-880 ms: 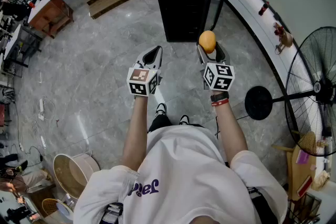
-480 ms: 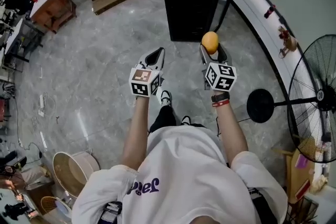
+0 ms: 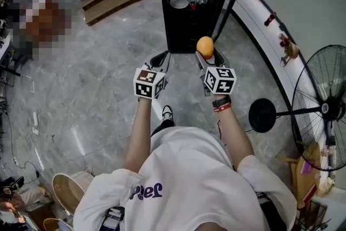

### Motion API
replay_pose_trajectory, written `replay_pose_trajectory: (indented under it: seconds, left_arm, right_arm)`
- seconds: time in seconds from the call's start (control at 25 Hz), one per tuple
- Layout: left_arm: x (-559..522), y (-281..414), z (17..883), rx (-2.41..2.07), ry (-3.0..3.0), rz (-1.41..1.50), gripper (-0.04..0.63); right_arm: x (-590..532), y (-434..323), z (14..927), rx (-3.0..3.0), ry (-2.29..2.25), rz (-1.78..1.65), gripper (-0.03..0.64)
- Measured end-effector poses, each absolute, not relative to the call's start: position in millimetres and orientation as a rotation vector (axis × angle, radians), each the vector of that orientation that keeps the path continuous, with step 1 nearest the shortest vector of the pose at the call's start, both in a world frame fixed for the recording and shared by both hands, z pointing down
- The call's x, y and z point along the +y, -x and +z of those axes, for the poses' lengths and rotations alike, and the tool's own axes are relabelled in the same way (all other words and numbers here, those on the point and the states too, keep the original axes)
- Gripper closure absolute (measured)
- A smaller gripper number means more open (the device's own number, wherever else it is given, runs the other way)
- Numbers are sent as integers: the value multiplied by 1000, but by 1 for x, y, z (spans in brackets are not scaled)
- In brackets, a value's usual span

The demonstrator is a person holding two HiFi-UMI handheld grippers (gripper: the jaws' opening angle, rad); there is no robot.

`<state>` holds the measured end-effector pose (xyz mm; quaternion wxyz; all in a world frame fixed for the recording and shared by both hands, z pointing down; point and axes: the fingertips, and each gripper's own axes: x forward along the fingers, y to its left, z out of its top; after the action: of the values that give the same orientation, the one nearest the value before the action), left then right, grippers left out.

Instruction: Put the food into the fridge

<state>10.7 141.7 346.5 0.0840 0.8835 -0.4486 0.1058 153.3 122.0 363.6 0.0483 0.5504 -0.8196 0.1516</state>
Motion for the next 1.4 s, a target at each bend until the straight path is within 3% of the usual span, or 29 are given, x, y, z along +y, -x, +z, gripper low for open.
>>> replay_pose_trajectory:
  seconds: [0.64,1.4]
  left_arm:
    - [30,53,363,-1258,-2628,315,577]
    - [-74,76,412,-1142,-2627,315,577]
  right_arm:
    - [22,-79,378,-2461,-1684,515,296]
    - [-80,-62,439,-2356,-1762,653,295]
